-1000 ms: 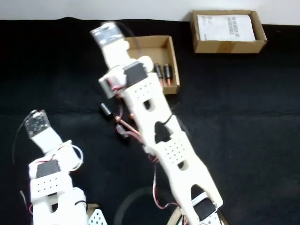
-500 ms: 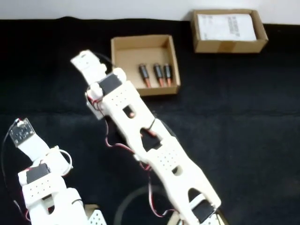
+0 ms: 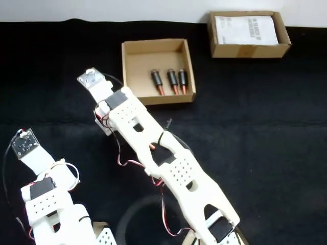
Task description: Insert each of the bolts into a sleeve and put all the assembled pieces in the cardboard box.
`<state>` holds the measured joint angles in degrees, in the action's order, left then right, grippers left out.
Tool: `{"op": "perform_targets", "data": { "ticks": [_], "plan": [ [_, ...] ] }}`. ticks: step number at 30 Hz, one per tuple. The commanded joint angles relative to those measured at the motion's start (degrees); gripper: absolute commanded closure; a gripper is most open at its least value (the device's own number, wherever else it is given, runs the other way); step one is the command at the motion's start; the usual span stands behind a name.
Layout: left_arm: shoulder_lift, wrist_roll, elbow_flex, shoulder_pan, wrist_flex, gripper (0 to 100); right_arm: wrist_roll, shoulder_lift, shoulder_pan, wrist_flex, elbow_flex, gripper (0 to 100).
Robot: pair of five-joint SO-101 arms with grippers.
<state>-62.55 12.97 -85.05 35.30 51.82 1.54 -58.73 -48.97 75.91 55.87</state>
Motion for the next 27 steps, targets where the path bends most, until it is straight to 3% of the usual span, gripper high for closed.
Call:
{"op": "perform_targets", "data": {
  "ticks": [1, 9, 12, 14, 27],
  "plan": [
    [-0.66, -0.18, 1.36, 0.04, 0.35, 99, 0.53, 4.0, -0.48, -1.27, -0.57, 82.7],
    [-0.66, -0.18, 1.36, 0.04, 0.35, 99, 0.62, -2.42, -0.57, -2.68, -1.89, 84.0],
    [-0.66, -0.18, 1.36, 0.04, 0.35, 99, 0.62, -2.33, -0.57, -2.59, -1.8, 97.9],
    [-0.66, -0.18, 1.36, 0.04, 0.26, 99, 0.62, -2.42, -0.48, -1.98, -0.22, 97.8],
    [-0.66, 0.0, 1.36, -0.13, 0.35, 99, 0.53, -2.59, -0.04, 18.77, 30.2, 99.1]
  ]
}}
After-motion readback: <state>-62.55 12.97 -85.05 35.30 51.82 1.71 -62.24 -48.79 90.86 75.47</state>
